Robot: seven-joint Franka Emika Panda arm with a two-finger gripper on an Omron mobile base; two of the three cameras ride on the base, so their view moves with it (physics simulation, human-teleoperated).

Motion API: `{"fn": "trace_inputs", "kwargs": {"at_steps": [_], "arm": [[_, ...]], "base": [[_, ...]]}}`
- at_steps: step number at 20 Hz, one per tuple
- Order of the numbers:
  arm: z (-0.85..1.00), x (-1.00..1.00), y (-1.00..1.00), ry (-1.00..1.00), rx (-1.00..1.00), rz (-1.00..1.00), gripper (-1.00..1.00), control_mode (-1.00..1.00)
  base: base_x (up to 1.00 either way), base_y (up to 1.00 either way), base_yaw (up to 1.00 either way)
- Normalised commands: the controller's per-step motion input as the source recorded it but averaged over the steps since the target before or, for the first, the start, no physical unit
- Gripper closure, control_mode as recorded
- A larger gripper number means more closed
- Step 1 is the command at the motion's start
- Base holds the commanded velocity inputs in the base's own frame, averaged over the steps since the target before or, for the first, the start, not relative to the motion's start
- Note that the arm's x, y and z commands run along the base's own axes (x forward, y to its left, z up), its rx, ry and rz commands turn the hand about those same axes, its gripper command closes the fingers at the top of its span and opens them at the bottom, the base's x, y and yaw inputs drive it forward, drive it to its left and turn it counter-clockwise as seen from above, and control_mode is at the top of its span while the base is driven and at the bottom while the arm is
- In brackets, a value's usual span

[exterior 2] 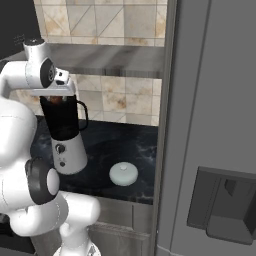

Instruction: Open the blender lid, put the pear in the blender, close the lid, and start the blender.

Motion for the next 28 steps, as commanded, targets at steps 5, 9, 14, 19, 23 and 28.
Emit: {"fn": "trace_inputs", "kwargs": {"at_steps": [5,9,14,19,23,28], "arm": [[-0.47,0.21,0.0,0.13,-0.02,0.03,1.0,-1.0],[-0.61,0.0,-0.02,0.09,0.0,0.05,1.0,-1.0],[-0.58,-0.24,-0.15,0.01,0.0,0.03,1.0,-1.0],[-0.71,-0.04,0.0,0.14,-0.01,0.01,1.0,-1.0],[-0.53,0.02,0.0,0.18,0.0,0.02,1.0,-1.0],[-0.38,0.0,0.0,0.09,0.0,0.01,-1.0,-1.0]], "base": [[0.0,0.0,0.0],[0.0,0.0,0.0],[0.0,0.0,0.0],[0.0,0.0,0.0],[0.0,0.0,0.0],[0.0,0.0,0.0]]}}
